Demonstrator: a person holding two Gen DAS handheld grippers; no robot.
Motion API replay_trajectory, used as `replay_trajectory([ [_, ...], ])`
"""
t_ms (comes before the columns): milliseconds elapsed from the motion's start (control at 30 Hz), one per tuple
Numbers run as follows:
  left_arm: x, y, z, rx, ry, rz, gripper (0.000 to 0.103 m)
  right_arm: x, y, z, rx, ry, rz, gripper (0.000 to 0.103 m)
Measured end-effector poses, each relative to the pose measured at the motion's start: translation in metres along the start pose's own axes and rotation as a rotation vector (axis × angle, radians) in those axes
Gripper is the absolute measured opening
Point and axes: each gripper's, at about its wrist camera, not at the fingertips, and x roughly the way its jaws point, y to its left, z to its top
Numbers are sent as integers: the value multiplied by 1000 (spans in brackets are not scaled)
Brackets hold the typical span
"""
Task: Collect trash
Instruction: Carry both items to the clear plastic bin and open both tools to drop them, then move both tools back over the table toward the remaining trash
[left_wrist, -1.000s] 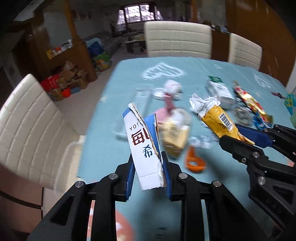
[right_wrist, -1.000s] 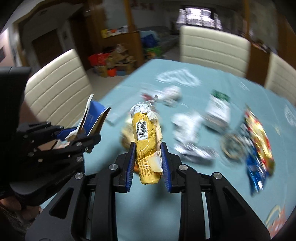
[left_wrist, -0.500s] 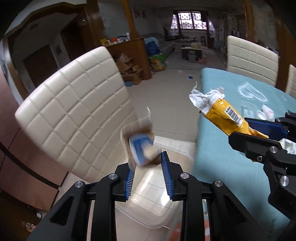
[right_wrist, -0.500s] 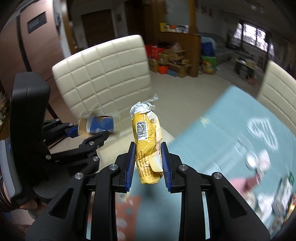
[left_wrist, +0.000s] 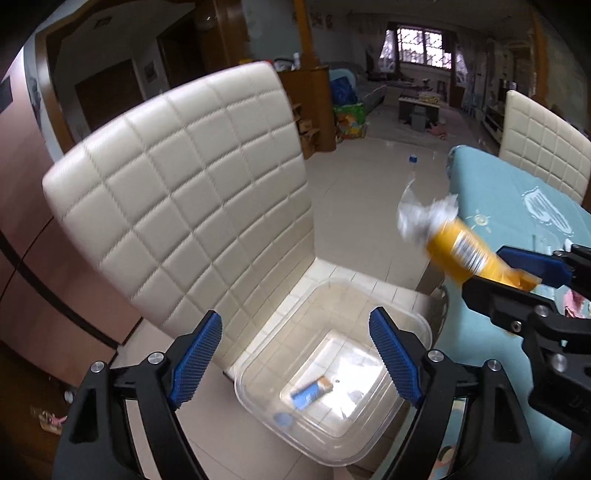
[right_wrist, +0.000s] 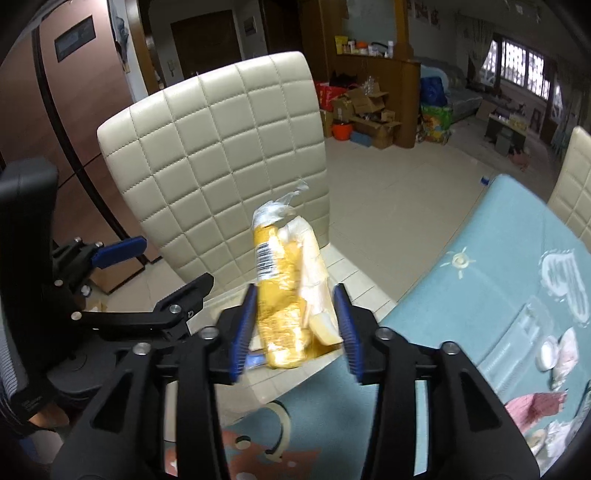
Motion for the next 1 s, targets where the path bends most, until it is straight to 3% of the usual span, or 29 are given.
replay_trajectory([
  [233,1,11,-5,-41,22,7,80,2,-2,-5,11,23,-8,53],
  [467,-9,0,-2,-31,14,-29,80,-19,-12,-16,32,21,-46,53],
  [867,-47,-69,4,90,-44,-161,80,-92,-61,-62,170,-30,-195,54],
  [1000,-61,-106,4,152,-57,-230,80,-121,-82,-83,225,-53,-272,63],
])
